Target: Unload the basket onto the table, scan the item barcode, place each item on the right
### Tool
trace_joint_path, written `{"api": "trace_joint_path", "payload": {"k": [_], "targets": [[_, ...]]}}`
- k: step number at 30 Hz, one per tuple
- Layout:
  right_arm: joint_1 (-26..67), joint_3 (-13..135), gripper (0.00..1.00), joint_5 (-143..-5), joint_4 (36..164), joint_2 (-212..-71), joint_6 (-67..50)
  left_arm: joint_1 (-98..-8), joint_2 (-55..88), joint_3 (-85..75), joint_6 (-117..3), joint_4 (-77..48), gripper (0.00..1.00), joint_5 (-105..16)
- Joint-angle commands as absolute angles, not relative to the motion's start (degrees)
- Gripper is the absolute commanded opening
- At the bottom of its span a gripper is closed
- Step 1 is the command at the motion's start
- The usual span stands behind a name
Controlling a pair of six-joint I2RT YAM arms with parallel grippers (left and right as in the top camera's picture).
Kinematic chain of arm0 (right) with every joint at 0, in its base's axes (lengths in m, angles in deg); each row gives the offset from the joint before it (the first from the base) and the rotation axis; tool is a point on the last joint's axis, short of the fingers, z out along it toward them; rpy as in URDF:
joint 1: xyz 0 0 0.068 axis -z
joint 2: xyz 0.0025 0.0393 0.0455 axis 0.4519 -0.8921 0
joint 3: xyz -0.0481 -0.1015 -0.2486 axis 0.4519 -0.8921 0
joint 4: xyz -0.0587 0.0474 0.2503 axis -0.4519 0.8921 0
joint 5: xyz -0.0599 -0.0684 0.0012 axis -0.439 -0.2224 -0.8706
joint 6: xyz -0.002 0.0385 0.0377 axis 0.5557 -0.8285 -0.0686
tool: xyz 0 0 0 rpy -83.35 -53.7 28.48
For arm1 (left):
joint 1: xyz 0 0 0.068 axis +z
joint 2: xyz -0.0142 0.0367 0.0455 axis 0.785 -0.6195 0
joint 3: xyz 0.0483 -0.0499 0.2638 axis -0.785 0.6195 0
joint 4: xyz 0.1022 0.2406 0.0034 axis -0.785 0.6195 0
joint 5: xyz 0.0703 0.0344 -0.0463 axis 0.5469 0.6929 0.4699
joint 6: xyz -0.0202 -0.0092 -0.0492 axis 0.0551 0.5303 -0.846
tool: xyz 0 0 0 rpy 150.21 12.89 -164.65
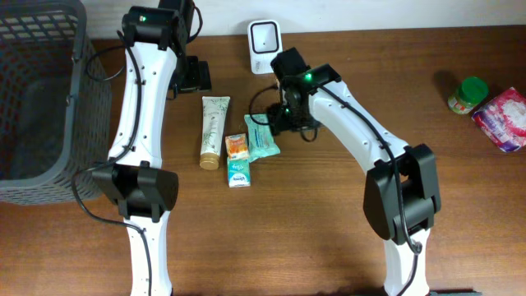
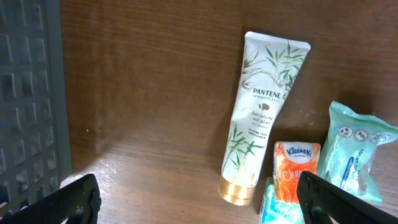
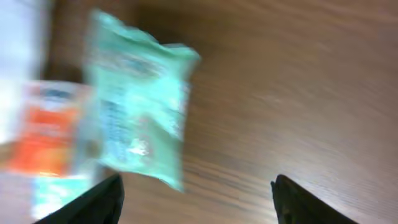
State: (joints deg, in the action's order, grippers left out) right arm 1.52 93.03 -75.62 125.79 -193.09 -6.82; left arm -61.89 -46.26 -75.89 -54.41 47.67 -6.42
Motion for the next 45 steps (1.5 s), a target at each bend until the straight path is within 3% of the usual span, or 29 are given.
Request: {"api": "trace_joint_path", "payload": {"k": [1, 5, 7, 9, 13, 17, 23, 25, 27, 30, 33, 35, 40, 45], "targets": [[0.56, 93.14, 0.75, -67.36, 122.64, -192.63, -11.21, -62.05, -45.82, -75.82, -53.71, 47.73, 0.99, -5.64], [0.21, 93.05, 0.74, -68.93, 120.72, -194.93, -16.17, -62.05, -45.8, -75.82, -53.71, 47.73, 0.99, -5.64], [-0.36, 93.05, 0.64, -68.86, 119.23, -197.51, -16.76, -62.05, -45.82, -75.82, -53.71, 47.76, 0.99, -5.61], [-1.06, 93.05, 0.63, -68.89, 117.68, -199.41, -17.7, -62.05, -45.82, -75.82, -53.71, 47.76, 0.99, -5.61], [-2.65, 93.05, 0.51, -70.57, 116.67, -200.39, -18.25, -62.05, -45.8, -75.82, -53.71, 47.73, 0.99, -5.61], [-4.29, 93.05, 0.52, -81.24, 117.57, -200.44, -18.75, -62.05, -45.82, -75.82, -53.71, 47.73, 0.99, -5.61], [-4.23, 92.72, 0.52, -80.78, 116.91, -203.54, -18.75, -62.05, -45.82, -75.82, -53.71, 47.73, 0.99, -5.64], [-3.42, 92.68, 0.65, -76.99, 116.46, -204.28, -18.71, -62.09, -45.82, -75.82, -53.71, 47.73, 0.99, -5.61], [-2.48, 92.61, 0.65, -75.73, 116.7, -205.4, -18.42, -62.05, -45.82, -75.82, -53.71, 47.73, 0.99, -5.61], [-1.14, 92.63, 0.34, -71.99, 116.91, -206.05, -15.89, -62.07, -45.82, -75.82, -53.71, 47.73, 0.99, -5.64], [0.84, 93.31, 0.15, -72.25, 119.12, -205.59, -15.87, -62.05, -45.82, -75.82, -53.71, 47.73, 0.99, -5.64], [2.55, 96.17, 0.08, -76.99, 124.41, -205.05, -15.89, -62.05, -45.82, -75.82, -53.71, 47.73, 0.99, -5.61], [2.51, 107.32, 0.17, -104.82, 143.43, -204.92, -16.15, -62.05, -45.82, -75.82, -53.71, 47.73, 0.99, -5.61], [2.51, 101.38, 0.16, -108.36, 144.37, -205.64, -20.39, -62.02, -45.82, -75.82, -53.71, 47.73, 0.99, -5.61]]}}
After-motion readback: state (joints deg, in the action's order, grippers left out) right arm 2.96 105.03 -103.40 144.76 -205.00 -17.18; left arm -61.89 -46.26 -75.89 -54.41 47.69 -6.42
